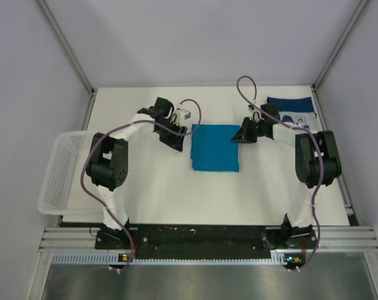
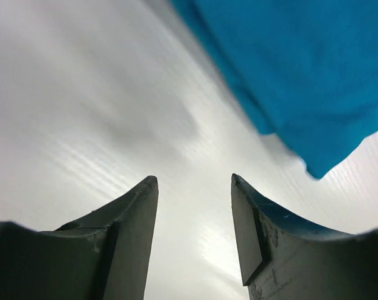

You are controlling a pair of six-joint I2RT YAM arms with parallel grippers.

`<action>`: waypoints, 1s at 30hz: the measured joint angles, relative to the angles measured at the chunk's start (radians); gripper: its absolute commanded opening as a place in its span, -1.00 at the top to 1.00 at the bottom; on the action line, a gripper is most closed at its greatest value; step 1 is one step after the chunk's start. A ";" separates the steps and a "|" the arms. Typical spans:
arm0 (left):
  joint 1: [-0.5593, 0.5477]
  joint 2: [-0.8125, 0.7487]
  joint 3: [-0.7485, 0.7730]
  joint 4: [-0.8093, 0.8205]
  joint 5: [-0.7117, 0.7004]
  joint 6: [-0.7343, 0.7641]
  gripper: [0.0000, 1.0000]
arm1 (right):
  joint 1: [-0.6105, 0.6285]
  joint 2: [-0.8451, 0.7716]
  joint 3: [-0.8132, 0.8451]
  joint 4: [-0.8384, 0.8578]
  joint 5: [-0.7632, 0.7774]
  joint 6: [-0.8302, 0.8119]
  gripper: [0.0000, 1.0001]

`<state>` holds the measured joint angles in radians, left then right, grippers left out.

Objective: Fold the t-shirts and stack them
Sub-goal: Put the neatly folded tshirt into the corner of the board with the right arm

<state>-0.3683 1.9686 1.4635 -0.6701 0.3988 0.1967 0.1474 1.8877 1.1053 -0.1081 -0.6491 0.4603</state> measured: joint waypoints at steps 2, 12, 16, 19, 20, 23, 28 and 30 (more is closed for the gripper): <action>0.023 -0.034 0.000 -0.005 -0.020 0.016 -0.11 | -0.003 0.005 0.079 -0.096 0.045 -0.091 1.00; 0.081 -0.120 0.000 -0.018 -0.109 0.080 -0.14 | -0.009 0.127 0.551 -0.570 0.413 -0.508 1.00; 0.080 -0.120 0.000 -0.026 -0.118 0.091 -0.14 | -0.009 0.165 0.681 -0.674 0.566 -0.623 1.00; 0.080 -0.120 0.000 -0.032 -0.125 0.094 -0.14 | -0.014 0.183 0.758 -0.731 0.677 -0.695 1.00; 0.080 -0.120 0.000 -0.034 -0.127 0.095 -0.14 | -0.016 0.186 0.776 -0.742 0.701 -0.708 1.00; 0.081 -0.120 0.000 -0.035 -0.132 0.096 -0.13 | -0.023 0.200 0.834 -0.776 0.775 -0.753 1.00; 0.081 -0.120 0.000 -0.037 -0.136 0.100 -0.14 | -0.032 0.210 0.900 -0.809 0.853 -0.801 1.00; 0.081 -0.120 0.000 -0.038 -0.137 0.102 -0.13 | -0.035 0.219 0.934 -0.816 0.881 -0.819 1.00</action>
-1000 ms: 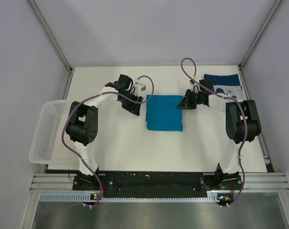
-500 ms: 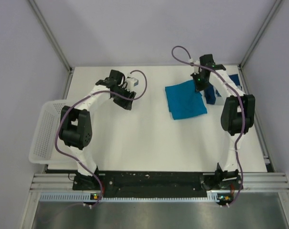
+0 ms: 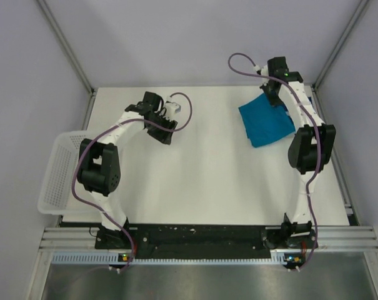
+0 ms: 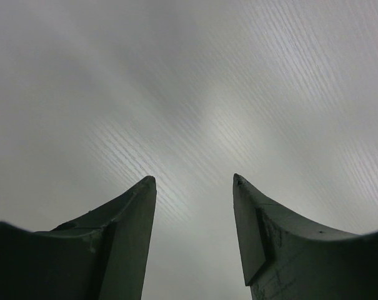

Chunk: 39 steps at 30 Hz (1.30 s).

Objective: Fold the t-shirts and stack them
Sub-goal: Put the neatly folded tshirt into the corner of the board with the right arm

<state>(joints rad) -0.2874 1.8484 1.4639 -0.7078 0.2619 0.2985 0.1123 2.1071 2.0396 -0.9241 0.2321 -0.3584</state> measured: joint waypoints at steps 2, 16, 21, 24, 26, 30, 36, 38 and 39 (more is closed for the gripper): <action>0.000 0.000 0.000 0.000 -0.003 0.001 -0.14 | -0.005 0.011 0.035 -0.004 0.025 -0.019 1.00; 0.000 0.000 0.000 0.000 -0.018 0.012 -0.13 | -0.042 0.017 0.115 -0.011 0.108 -0.127 1.00; 0.000 0.000 0.000 0.000 -0.018 0.012 -0.13 | -0.051 0.016 0.115 -0.012 0.108 -0.156 1.00; 0.000 0.000 0.000 0.000 -0.018 0.012 -0.14 | -0.059 0.016 0.115 -0.012 0.105 -0.165 1.00; 0.000 0.000 0.000 0.000 -0.020 0.015 -0.14 | -0.066 0.014 0.115 -0.012 0.102 -0.166 1.00; 0.000 0.000 0.000 0.000 -0.021 0.016 -0.14 | -0.085 0.014 0.117 -0.012 0.099 -0.169 1.00; 0.000 0.000 0.000 -0.001 -0.031 0.019 -0.14 | -0.113 0.014 0.144 -0.017 0.068 -0.175 1.00; 0.000 0.000 0.000 -0.001 -0.036 0.019 -0.14 | -0.135 0.014 0.148 -0.018 0.052 -0.179 1.00; 0.000 0.000 0.000 -0.001 -0.036 0.019 -0.14 | -0.144 0.014 0.148 -0.019 0.046 -0.181 1.00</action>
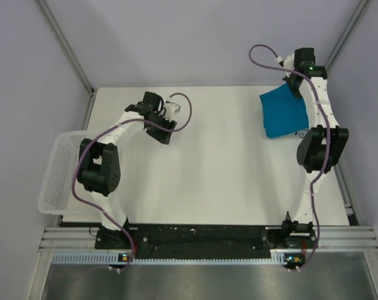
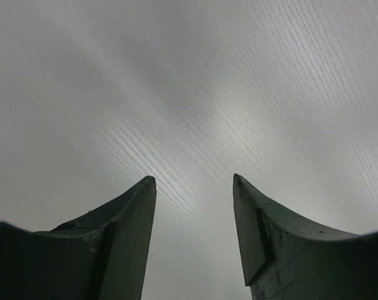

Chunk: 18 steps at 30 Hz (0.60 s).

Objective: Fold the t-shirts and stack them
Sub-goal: Put the neatly folded tshirt into the corner of the board with the right arm

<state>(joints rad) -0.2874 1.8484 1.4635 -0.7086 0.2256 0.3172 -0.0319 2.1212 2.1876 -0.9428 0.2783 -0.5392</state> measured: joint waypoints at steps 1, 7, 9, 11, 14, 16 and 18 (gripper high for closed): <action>0.000 0.000 0.000 0.000 -0.001 0.000 -0.14 | -0.011 0.000 0.000 0.000 -0.007 -0.002 1.00; 0.000 0.000 0.000 0.000 -0.007 0.000 -0.14 | -0.055 0.012 0.003 0.009 -0.021 -0.023 1.00; 0.000 0.000 0.000 0.000 -0.007 0.000 -0.14 | -0.061 0.029 0.007 0.027 -0.029 -0.037 1.00; 0.000 0.000 0.000 -0.001 -0.008 0.000 -0.14 | -0.064 0.051 0.007 0.048 -0.037 -0.051 1.00; 0.000 0.000 0.000 -0.002 -0.011 0.000 -0.14 | -0.064 0.098 0.008 0.077 -0.040 -0.071 1.00; 0.000 0.000 0.000 -0.002 -0.013 0.000 -0.14 | -0.066 0.129 0.008 0.090 -0.037 -0.075 1.00; 0.000 0.000 0.000 -0.003 -0.016 0.000 -0.14 | -0.072 0.160 0.008 0.103 -0.014 -0.079 1.00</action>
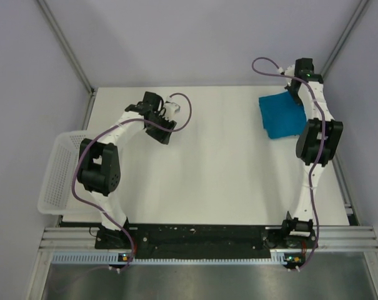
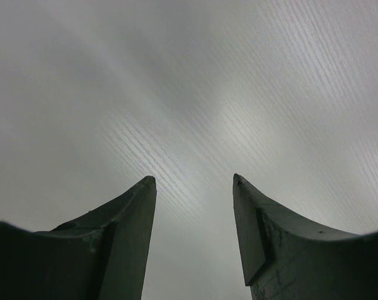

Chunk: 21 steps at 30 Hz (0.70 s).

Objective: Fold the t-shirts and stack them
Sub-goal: Put the neatly folded tshirt into the corner of the board with the right arm

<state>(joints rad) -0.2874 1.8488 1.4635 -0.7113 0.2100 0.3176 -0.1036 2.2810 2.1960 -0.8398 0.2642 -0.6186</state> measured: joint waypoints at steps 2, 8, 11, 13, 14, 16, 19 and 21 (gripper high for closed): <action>0.000 0.001 0.000 0.000 -0.003 0.000 -0.14 | -0.008 0.021 0.000 0.012 0.030 -0.002 1.00; 0.000 0.013 0.000 -0.004 -0.011 0.000 -0.14 | -0.052 0.043 -0.003 0.068 0.052 0.010 1.00; 0.000 0.014 0.001 -0.008 -0.014 0.001 -0.14 | -0.071 0.052 -0.004 0.107 0.066 0.013 0.41; 0.000 0.014 0.001 -0.008 -0.018 0.004 -0.14 | -0.079 0.059 -0.011 0.130 0.084 0.021 -0.08; 0.000 0.014 0.001 -0.008 -0.018 0.005 -0.14 | -0.082 0.066 -0.012 0.140 0.099 0.026 -0.12; 0.000 0.015 0.001 -0.008 -0.018 0.007 -0.14 | -0.088 0.077 -0.012 0.154 0.128 0.037 -0.46; 0.000 0.015 0.001 -0.008 -0.018 0.010 -0.14 | -0.096 0.080 -0.013 0.161 0.158 0.072 -0.51; 0.000 0.015 0.001 -0.008 -0.018 0.011 -0.14 | -0.098 0.078 -0.008 0.171 0.167 0.096 -0.51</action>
<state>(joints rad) -0.2874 1.8637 1.4643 -0.7197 0.1925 0.3286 -0.2012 2.3592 2.1880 -0.6685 0.4316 -0.5228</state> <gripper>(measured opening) 0.569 0.751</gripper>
